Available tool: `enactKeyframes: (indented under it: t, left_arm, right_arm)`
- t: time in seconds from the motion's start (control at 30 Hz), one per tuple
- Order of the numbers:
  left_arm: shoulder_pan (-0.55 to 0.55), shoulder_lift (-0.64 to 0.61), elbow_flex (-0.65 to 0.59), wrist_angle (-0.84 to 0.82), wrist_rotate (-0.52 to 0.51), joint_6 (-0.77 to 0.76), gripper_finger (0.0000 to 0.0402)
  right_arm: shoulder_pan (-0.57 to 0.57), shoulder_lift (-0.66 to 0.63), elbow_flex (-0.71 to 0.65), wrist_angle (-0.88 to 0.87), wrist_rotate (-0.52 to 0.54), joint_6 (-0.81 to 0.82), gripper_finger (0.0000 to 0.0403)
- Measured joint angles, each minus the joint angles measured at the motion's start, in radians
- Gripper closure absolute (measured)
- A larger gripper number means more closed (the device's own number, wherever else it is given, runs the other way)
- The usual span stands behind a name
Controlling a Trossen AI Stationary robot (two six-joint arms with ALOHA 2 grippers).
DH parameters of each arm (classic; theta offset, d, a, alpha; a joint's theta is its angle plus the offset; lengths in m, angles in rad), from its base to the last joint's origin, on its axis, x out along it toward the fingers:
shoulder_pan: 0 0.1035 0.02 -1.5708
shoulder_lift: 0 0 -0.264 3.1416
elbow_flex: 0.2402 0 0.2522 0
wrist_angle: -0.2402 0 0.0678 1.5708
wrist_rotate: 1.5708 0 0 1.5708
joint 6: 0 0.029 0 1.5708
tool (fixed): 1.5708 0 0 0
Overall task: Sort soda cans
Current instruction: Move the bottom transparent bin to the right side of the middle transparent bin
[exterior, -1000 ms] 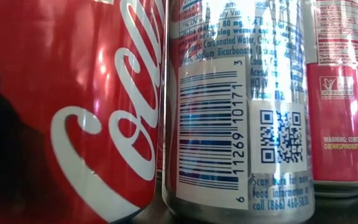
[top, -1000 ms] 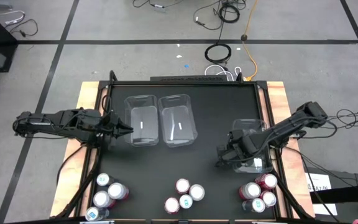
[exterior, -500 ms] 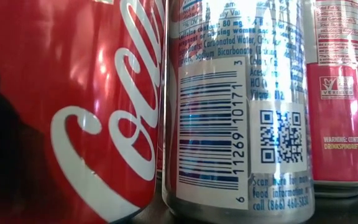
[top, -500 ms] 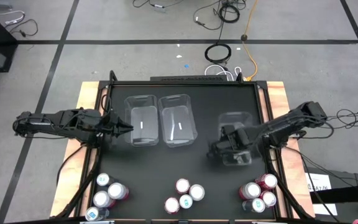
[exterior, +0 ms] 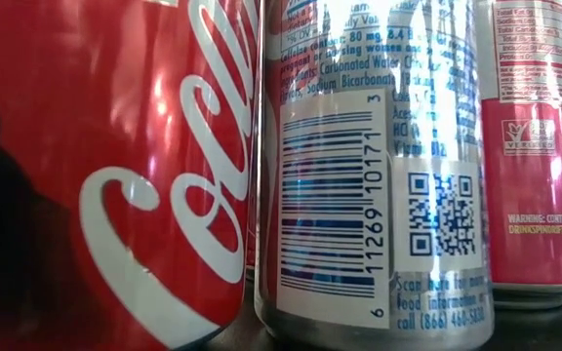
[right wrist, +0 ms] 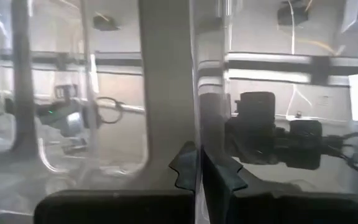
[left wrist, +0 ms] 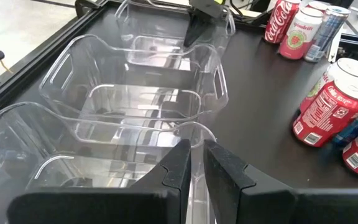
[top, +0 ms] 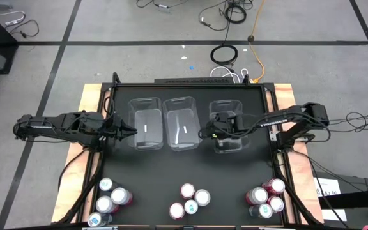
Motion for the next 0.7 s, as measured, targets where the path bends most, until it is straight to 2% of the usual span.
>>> enactKeyframes:
  t: [0.23,0.43,0.7]
  left_arm:
    - [0.000,0.000,0.000,0.000,0.000,-0.001,0.0348]
    - [0.000,0.000,0.000,0.000,0.000,-0.001,0.0348]
    - [0.000,0.000,0.000,-0.004,0.000,-0.001,0.0348]
  right_arm:
    - [-0.002,0.097,0.100,0.023,-0.008,0.023,0.0402]
    - [0.000,0.185,0.209,-0.051,0.009,0.051,0.0401]
    - [0.026,0.222,0.266,-0.062,0.006,0.093,0.0396]
